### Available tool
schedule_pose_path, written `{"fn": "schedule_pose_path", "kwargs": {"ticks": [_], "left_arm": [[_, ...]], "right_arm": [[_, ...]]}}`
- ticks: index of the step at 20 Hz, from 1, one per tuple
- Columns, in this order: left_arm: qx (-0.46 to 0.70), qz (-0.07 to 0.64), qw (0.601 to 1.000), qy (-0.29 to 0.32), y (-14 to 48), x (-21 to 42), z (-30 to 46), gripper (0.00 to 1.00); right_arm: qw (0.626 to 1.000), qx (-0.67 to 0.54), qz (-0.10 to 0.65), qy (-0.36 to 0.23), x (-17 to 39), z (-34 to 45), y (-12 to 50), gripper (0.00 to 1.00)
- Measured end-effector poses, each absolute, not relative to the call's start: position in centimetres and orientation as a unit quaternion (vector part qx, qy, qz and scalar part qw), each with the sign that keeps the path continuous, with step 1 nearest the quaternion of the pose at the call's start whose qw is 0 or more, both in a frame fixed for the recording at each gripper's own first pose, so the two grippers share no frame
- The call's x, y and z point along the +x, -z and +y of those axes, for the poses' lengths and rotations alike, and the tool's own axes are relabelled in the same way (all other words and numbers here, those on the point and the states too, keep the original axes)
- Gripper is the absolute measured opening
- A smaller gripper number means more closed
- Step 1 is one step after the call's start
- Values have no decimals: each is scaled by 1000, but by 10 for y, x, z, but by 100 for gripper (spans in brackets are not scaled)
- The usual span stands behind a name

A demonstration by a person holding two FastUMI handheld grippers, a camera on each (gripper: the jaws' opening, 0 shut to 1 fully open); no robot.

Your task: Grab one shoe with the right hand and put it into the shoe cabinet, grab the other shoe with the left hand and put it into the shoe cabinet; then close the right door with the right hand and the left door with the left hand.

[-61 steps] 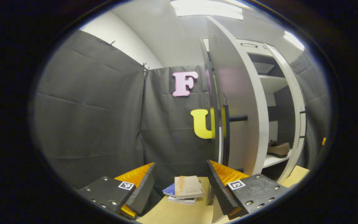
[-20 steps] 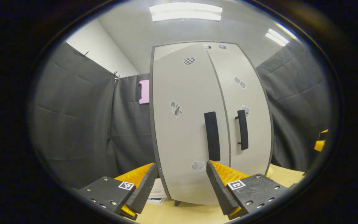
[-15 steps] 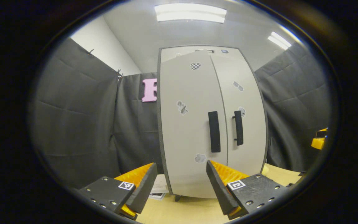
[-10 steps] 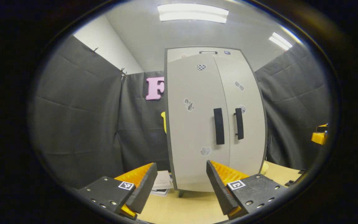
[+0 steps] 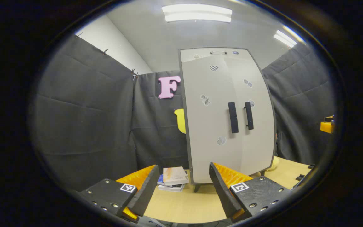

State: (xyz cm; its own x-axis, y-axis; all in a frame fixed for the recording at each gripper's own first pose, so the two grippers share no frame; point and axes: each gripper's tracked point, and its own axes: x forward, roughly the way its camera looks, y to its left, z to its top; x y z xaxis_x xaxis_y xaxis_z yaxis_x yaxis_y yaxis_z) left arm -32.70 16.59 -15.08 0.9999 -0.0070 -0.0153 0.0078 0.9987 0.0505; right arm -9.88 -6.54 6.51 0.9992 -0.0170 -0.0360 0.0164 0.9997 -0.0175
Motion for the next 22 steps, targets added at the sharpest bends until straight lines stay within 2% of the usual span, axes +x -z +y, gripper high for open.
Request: {"fn": "schedule_pose_path", "kwargs": {"ticks": [2,4,5,8,9,11,12,13,16,17,18,20,22], "left_arm": [[30,2,1000,-1,152,-335,172,96],[32,2,999,-2,155,-339,175,92],[33,4,999,-2,156,-341,175,96],[37,6,999,-2,158,-343,177,96],[36,6,999,-1,159,-343,178,92],[35,8,999,-1,161,-343,178,96],[33,9,999,-2,161,-343,179,92],[32,9,999,-2,162,-343,179,96],[32,9,999,-3,163,-343,180,92],[33,8,999,-4,163,-343,180,96],[33,7,999,-5,162,-343,180,96],[34,7,999,-8,162,-343,180,87],[32,6,999,-10,162,-341,180,96]], "right_arm": [[1000,-11,14,12,-102,-66,-64,98],[1000,-9,15,14,-104,-66,-60,96],[1000,-7,16,14,-104,-65,-59,96],[1000,-7,16,18,-105,-65,-58,98],[1000,-8,16,19,-105,-65,-59,98],[1000,-11,17,21,-107,-64,-57,98],[1000,-11,17,22,-108,-64,-57,98],[1000,-12,17,23,-109,-65,-58,98],[999,-14,16,26,-108,-68,-60,97],[999,-14,14,27,-108,-68,-61,98],[999,-13,13,28,-107,-69,-62,98],[999,-11,12,29,-107,-69,-64,98],[999,-10,10,29,-104,-71,-65,98]]}}
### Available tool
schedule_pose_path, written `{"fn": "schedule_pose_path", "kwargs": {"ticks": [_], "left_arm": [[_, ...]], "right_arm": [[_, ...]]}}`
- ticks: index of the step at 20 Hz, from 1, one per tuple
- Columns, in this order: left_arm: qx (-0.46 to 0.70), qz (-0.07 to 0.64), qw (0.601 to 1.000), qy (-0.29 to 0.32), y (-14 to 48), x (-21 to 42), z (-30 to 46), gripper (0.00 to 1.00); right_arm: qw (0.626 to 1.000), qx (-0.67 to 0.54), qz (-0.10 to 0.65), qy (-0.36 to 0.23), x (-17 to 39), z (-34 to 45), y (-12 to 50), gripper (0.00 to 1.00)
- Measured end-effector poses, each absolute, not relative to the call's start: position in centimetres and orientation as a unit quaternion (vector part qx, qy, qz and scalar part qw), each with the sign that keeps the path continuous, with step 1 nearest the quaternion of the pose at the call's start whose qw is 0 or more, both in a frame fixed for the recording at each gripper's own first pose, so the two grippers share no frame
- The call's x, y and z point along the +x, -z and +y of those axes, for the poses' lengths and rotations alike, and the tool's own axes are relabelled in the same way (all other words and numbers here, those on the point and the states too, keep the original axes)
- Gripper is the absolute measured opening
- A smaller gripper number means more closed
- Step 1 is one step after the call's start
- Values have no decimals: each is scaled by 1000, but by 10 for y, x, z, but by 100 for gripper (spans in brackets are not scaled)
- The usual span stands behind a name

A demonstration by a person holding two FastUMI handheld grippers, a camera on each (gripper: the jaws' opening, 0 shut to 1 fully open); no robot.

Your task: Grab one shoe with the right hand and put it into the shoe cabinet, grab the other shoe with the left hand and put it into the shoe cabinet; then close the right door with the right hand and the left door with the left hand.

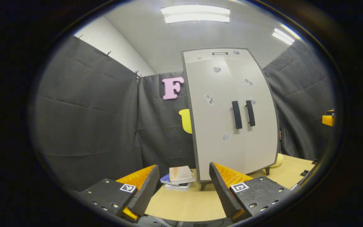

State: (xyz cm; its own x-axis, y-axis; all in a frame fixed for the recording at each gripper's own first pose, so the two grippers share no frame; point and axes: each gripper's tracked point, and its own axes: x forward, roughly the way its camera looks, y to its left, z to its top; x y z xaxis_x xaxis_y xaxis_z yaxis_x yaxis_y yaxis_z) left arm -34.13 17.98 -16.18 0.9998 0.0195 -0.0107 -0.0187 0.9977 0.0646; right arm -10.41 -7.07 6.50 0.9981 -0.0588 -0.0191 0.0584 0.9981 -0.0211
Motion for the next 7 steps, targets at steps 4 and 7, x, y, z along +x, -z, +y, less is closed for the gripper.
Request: {"fn": "schedule_pose_path", "kwargs": {"ticks": [4,7], "left_arm": [[35,3,999,-11,162,-341,179,96],[35,4,999,-9,162,-340,179,96]], "right_arm": [[999,-9,6,32,-104,-73,-67,97],[999,-10,9,35,-105,-76,-65,97]]}}
